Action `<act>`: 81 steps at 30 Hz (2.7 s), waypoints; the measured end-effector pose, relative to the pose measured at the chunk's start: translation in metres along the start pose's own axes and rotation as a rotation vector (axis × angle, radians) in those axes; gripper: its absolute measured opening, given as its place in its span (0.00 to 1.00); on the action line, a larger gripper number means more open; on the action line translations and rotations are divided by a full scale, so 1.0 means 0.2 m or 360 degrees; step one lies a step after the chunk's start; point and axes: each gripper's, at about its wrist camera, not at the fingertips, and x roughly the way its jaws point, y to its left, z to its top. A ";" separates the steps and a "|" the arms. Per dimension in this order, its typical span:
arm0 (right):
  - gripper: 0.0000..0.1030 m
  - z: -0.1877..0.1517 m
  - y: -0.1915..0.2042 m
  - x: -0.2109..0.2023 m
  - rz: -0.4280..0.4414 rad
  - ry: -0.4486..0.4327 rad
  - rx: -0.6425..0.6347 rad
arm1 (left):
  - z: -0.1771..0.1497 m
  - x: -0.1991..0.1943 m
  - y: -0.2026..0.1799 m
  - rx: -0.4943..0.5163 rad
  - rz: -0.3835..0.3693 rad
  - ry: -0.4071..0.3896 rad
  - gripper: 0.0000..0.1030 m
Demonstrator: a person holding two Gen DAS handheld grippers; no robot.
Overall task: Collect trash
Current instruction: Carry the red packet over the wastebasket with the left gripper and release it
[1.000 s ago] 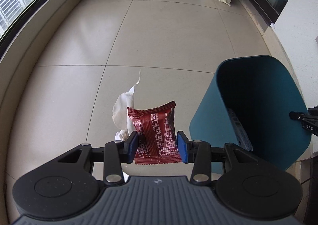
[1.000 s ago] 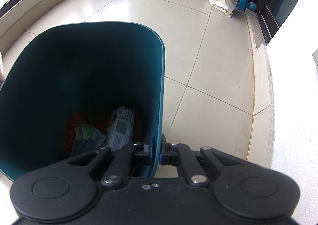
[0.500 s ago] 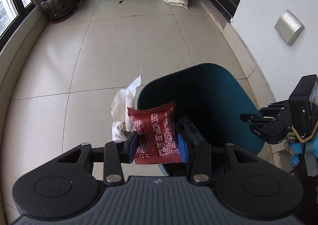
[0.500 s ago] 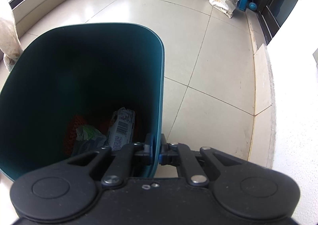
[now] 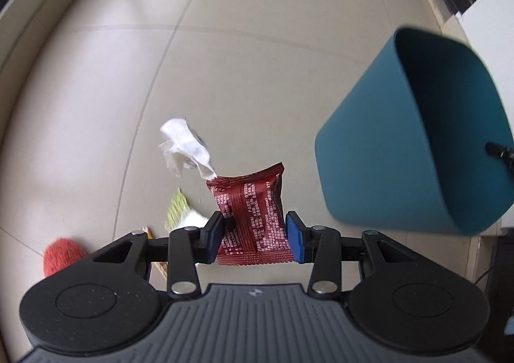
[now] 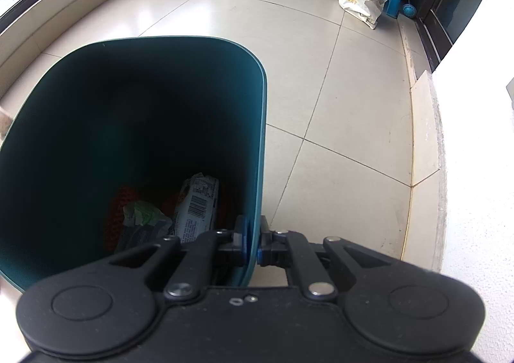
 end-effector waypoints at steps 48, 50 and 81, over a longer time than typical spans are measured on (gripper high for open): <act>0.05 0.01 0.01 0.02 0.0002 0.0010 0.0007 | 0.15 -0.54 -0.70 0.0540 -0.0207 -0.0353 0.39; 0.05 0.01 0.01 0.02 0.0004 0.0011 0.0010 | 0.18 -0.56 -0.81 0.0602 -0.0208 -0.0386 0.39; 0.05 0.00 -0.01 0.04 0.0032 0.0019 -0.0001 | 0.21 0.11 -1.16 0.0656 -0.0135 -0.0246 0.65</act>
